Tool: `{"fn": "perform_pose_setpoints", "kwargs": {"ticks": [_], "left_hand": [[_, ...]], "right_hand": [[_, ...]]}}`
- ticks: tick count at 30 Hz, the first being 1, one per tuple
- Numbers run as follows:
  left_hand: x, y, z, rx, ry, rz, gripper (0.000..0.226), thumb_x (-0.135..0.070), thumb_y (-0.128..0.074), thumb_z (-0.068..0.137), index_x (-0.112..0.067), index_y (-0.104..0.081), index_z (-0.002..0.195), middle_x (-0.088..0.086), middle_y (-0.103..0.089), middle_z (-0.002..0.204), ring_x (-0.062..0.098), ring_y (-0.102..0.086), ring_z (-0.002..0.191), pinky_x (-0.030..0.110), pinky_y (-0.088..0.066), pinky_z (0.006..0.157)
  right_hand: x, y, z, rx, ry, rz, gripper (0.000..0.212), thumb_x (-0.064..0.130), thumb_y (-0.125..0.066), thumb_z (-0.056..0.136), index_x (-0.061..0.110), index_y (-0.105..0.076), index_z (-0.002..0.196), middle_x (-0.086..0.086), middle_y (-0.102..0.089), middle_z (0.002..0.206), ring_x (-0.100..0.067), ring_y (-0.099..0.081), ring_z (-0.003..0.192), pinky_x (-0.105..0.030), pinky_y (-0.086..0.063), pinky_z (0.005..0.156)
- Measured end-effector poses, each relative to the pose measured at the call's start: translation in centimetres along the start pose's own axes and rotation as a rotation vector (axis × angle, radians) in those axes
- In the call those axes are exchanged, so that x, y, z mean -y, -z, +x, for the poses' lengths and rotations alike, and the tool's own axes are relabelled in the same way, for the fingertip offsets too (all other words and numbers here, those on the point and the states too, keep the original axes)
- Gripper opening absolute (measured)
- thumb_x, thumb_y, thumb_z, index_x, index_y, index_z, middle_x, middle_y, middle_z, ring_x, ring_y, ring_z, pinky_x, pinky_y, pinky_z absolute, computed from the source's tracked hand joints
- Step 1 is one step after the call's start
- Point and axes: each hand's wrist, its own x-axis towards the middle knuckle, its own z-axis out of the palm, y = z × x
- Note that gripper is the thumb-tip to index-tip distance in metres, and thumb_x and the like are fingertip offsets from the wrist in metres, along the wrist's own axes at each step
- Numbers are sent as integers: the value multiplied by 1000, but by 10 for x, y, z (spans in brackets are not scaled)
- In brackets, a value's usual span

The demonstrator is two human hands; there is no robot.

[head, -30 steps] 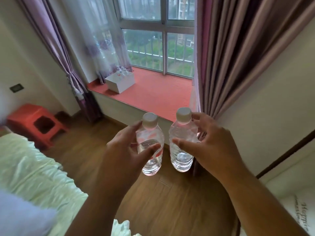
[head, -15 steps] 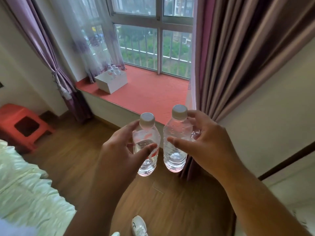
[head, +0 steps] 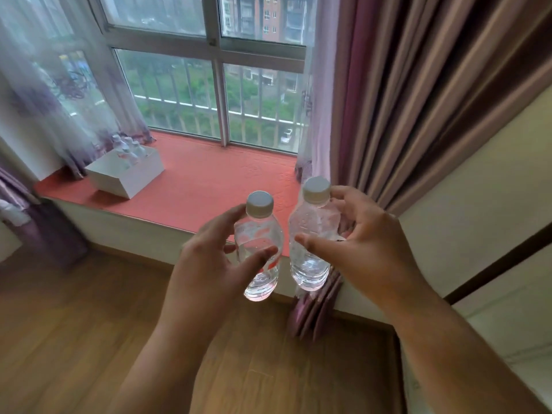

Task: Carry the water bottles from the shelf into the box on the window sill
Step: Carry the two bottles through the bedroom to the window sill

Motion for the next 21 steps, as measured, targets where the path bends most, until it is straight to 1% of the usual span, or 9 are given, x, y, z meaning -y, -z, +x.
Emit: {"fn": "perform_pose_setpoints", "kwargs": {"ticks": [4,6,9,11,12,14,16,18,21], "left_hand": [[25,31,21,-13,10,6,69,-45,-84,73,-47,-53,135,-26,-62,120,-10,-59,105,15,-51,85],[36,51,25,-45,32,17,69,-45,-84,74,-46,-53,136,-26,-63,119,-10,-60,105,19,-53,86],[52,83,28,-109,85,34,66,-44,-85,74,-46,-56,133,-31,-63,113,-8,-62,101,25,-56,85],[64,106,29,-169,120,67,64,-41,-85,73,-47,-57,130,-34,-62,109,-8,-63,98,22,-56,83],[72,117,29,-199,141,87,64,-40,-86,73,-45,-58,130,-31,-64,110,-8,-63,98,19,-55,83],[86,137,26,-255,195,121,65,-41,-86,73,-43,-59,133,-23,-66,115,-8,-63,99,10,-51,80],[99,156,23,-321,247,162,67,-43,-86,73,-44,-58,134,-23,-66,117,-9,-62,100,5,-47,77],[110,173,20,-389,298,212,66,-44,-86,72,-47,-58,132,-26,-65,114,-12,-60,99,2,-44,74],[125,195,23,-478,377,288,67,-45,-85,72,-49,-55,132,-30,-62,113,-15,-58,99,7,-46,77]], "right_hand": [[19,-38,22,4,14,-21,68,50,-87,67,42,-55,126,22,-66,119,0,-63,103,-38,-58,83],[32,-59,34,28,36,-19,65,51,-87,67,43,-55,122,26,-64,114,3,-62,100,-37,-57,80],[55,-94,54,89,91,-5,66,52,-87,66,42,-56,124,27,-62,112,2,-61,98,-33,-56,77],[69,-120,69,136,130,32,67,50,-87,65,40,-58,124,24,-64,114,-1,-62,99,-31,-55,76],[76,-134,77,163,151,55,66,49,-88,65,40,-58,123,23,-65,115,-1,-62,99,-29,-54,75],[88,-163,90,223,194,95,65,49,-89,64,42,-58,121,27,-65,112,3,-62,98,-25,-50,71],[100,-190,103,289,224,135,63,48,-89,63,47,-57,117,35,-63,106,6,-62,96,-23,-50,70],[112,-217,116,351,253,172,61,46,-90,63,52,-56,113,39,-62,101,6,-62,94,-28,-54,71],[129,-256,137,448,305,229,60,45,-90,62,50,-58,112,34,-66,102,5,-63,92,-30,-55,73]]}}
